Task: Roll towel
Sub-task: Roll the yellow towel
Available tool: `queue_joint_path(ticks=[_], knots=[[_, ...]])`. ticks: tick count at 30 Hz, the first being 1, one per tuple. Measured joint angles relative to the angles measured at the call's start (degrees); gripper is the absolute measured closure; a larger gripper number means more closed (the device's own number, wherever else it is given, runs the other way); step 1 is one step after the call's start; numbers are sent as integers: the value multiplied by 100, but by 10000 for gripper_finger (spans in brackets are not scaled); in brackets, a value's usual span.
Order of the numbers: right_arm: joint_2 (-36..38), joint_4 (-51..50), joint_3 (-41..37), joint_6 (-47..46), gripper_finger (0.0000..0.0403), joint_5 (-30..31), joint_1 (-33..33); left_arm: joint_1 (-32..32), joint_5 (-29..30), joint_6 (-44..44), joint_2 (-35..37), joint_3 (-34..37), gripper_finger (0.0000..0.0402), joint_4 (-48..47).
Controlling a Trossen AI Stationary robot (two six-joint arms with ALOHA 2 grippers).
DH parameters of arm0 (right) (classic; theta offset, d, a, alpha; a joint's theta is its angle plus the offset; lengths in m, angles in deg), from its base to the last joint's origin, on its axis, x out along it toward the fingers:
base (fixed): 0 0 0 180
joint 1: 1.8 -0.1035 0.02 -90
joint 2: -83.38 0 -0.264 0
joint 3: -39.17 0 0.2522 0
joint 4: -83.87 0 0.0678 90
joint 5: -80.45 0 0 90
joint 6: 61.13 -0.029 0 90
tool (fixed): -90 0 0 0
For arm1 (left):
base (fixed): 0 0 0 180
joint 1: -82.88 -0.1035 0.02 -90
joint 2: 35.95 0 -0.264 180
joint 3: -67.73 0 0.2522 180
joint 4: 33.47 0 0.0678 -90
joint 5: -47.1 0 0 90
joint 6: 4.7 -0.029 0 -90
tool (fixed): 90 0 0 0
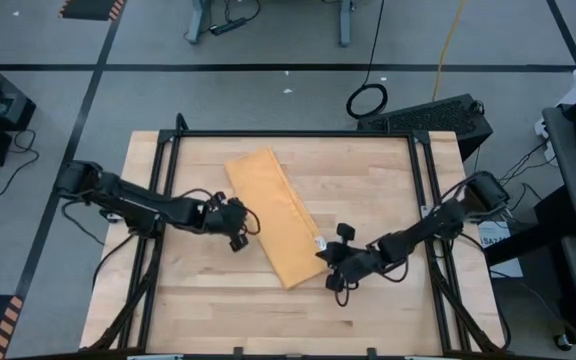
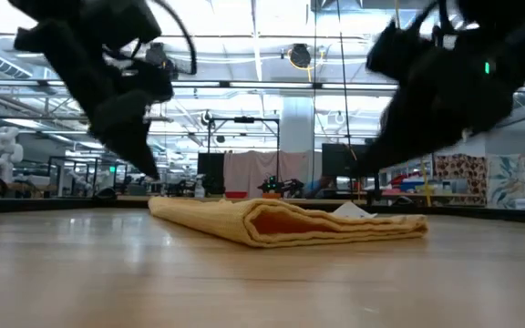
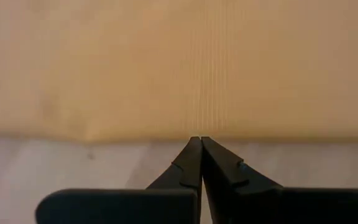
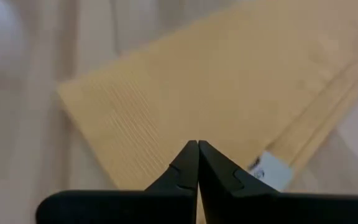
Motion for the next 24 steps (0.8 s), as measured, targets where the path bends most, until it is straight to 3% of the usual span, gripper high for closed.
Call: queue_joint_path(ticks=[8,15,19,24], knots=[[-989,498,15,-806,403,-371,188,-101,378,-110,-779,313,389,224],[-1181,1294,-4,-1503,403,-867,57,-754,931,-1347,-1090,300,389,753],[-1204,1500,36,-2060,403,-947,-121,-1205,1007,-2001,-1092,305,389,1289],[-1020,1451,103,-2113,403,-971,-197,-1616,809,-3020,-1092,303,389,2227]])
